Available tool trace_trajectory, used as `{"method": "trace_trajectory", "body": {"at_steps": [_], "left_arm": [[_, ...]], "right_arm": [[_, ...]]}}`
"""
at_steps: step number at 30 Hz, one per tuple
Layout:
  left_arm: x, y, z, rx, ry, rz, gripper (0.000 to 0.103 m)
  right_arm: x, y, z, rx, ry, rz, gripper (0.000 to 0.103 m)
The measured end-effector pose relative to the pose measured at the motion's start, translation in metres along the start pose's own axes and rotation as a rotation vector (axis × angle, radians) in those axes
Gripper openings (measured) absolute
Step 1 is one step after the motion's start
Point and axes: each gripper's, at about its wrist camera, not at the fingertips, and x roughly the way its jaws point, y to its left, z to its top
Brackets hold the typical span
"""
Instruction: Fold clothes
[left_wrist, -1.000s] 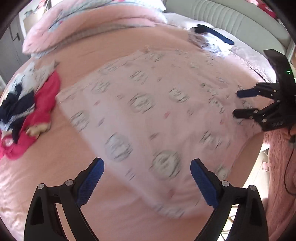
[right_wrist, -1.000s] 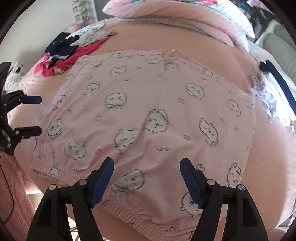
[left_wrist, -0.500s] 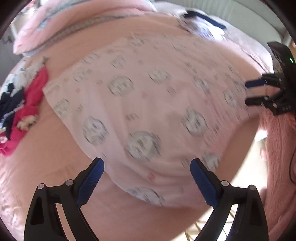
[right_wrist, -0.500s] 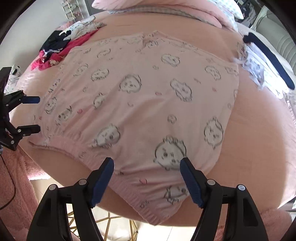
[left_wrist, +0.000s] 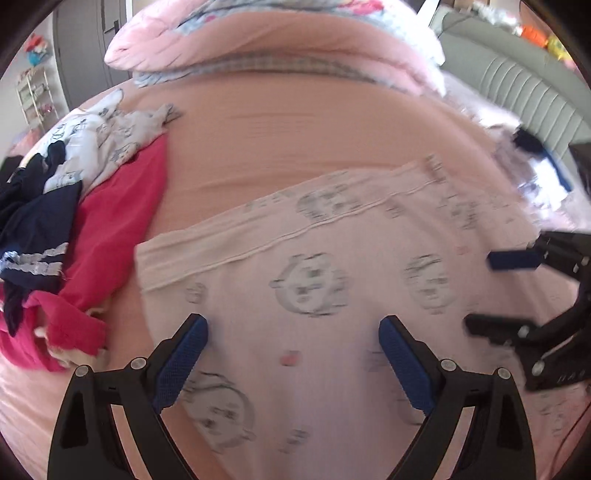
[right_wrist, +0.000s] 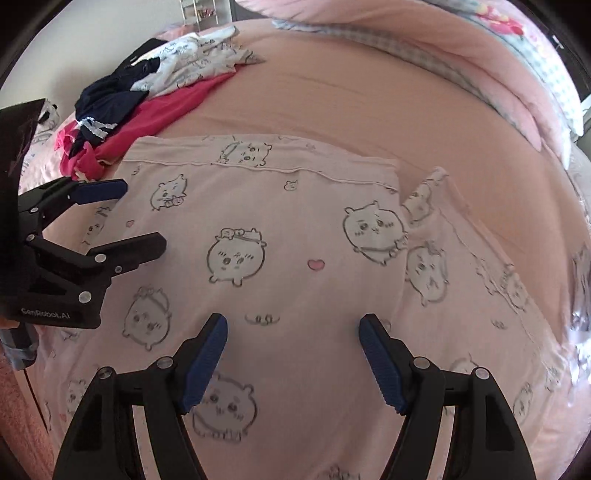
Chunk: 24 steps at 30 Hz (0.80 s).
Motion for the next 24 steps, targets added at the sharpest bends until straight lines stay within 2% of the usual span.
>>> {"method": "trace_trajectory", "body": {"at_steps": [6,10,12,15,16,17,18,19,20,22,24], "left_arm": [[0.014,0.03,0.015,0.031,0.006,0.039,0.095],[0.024,0.03,0.032,0.059,-0.018,0.069,0.096],[0.025,0.037,0.043,0.011,-0.012,0.057,0.096],[0.007,0.046,0.053,-0.039,-0.061,0.03,0.094],[0.002,0.047,0.054,-0.048,-0.069,0.015,0.089],[-0.001,0.048,0.053,-0.055,-0.065,-0.013,0.077],[0.0,0.049,0.053,-0.055,-0.052,-0.048,0.071],[0.003,0.047,0.052,-0.045,-0.044,-0.061,0.063],[0.008,0.044,0.053,-0.038,-0.034,-0.068,0.056],[0.016,0.039,0.052,-0.044,-0.007,-0.097,0.05],[0.018,0.032,0.052,-0.055,-0.007,-0.118,0.05]], "right_arm": [[0.021,-0.014,0.049,-0.011,-0.031,0.031,0.076],[0.034,-0.018,0.079,-0.006,-0.05,-0.012,0.076],[0.039,-0.018,0.092,0.001,-0.072,-0.033,0.076],[0.031,-0.024,0.103,0.037,-0.112,-0.051,0.075],[0.024,-0.026,0.103,0.049,-0.134,-0.041,0.075],[0.018,-0.029,0.102,0.062,-0.155,-0.029,0.074],[0.011,-0.031,0.102,0.074,-0.176,-0.016,0.069],[0.014,-0.03,0.103,0.069,-0.16,0.005,0.058],[0.017,-0.029,0.105,0.063,-0.142,0.027,0.054],[0.023,-0.027,0.108,0.052,-0.104,0.071,0.042],[0.031,-0.017,0.108,0.022,-0.073,0.077,0.039]]}}
